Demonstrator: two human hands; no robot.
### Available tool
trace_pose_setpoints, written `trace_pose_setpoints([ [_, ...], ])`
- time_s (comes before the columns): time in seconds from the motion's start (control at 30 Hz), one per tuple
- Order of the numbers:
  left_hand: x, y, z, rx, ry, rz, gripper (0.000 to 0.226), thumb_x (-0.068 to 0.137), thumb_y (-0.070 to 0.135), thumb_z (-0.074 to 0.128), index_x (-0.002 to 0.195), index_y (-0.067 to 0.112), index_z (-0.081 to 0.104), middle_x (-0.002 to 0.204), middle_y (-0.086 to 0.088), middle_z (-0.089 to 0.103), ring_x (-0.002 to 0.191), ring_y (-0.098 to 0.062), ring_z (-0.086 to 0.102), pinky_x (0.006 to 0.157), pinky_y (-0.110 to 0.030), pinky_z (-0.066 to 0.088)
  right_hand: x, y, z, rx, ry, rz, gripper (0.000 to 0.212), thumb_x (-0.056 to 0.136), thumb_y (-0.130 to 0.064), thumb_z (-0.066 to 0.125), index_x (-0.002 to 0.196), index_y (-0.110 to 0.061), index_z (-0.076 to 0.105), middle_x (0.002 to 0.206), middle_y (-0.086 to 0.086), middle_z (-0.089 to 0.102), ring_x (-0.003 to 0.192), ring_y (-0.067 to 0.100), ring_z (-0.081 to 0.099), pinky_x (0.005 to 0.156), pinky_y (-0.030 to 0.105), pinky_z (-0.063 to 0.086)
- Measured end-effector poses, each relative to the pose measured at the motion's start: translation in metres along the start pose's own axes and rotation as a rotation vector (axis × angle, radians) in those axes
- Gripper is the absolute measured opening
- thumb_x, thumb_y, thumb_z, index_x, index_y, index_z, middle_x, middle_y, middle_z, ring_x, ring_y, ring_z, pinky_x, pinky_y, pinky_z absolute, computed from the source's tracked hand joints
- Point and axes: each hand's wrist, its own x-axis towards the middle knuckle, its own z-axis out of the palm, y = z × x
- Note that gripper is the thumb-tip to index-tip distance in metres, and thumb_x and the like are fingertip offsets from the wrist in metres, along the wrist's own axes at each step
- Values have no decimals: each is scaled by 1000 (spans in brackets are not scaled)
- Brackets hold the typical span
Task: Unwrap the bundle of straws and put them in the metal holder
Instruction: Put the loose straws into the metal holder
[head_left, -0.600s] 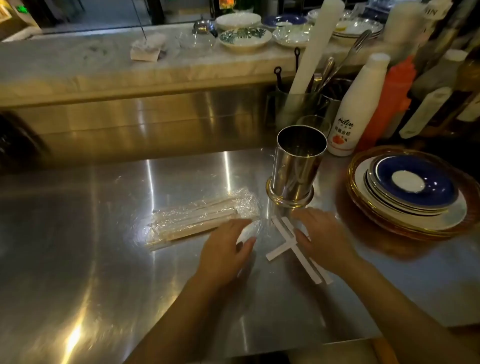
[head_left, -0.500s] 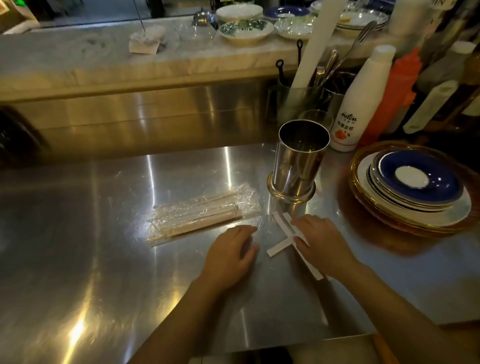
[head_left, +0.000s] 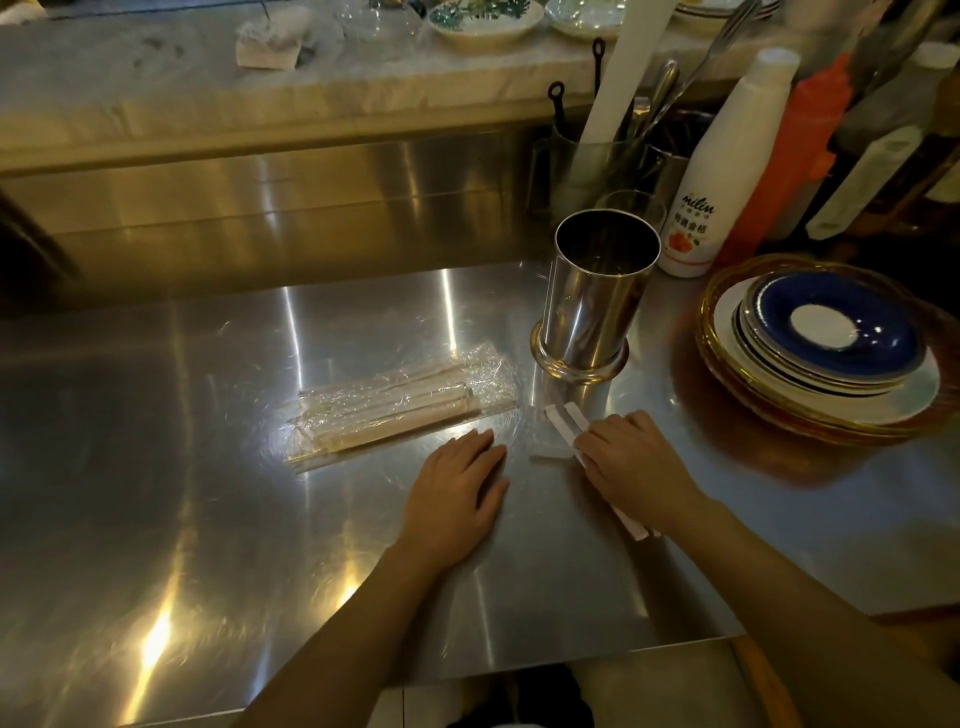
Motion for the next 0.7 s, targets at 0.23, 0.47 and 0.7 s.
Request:
trace_pose_setpoints([
  [0.23,-1,0,0,-31,6,-4,44,93,38,38,132,19,46,141,-5,47,132,-20,38,111,-38,25,8,14,-1,392,93,350,5,89,-14,45,87,-17,48,67,-11,40,54,4,40,48,17,25],
  [0.47,-1,1,-1,-42,-5,-3,42,94,34,43,133,19,44,143,-5,44,134,-19,35,111,-35,19,20,22,9,464,-105,502,14,82,-21,58,92,-16,49,73,-6,48,66,12,50,55,23,39],
  [0.7,-2,0,-1,-29,-6,-2,42,95,35,42,134,20,43,144,-4,42,134,-18,33,112,-34,18,32,21,13,313,-231,495,23,79,-26,61,92,-16,44,65,-9,41,57,6,43,46,21,29],
])
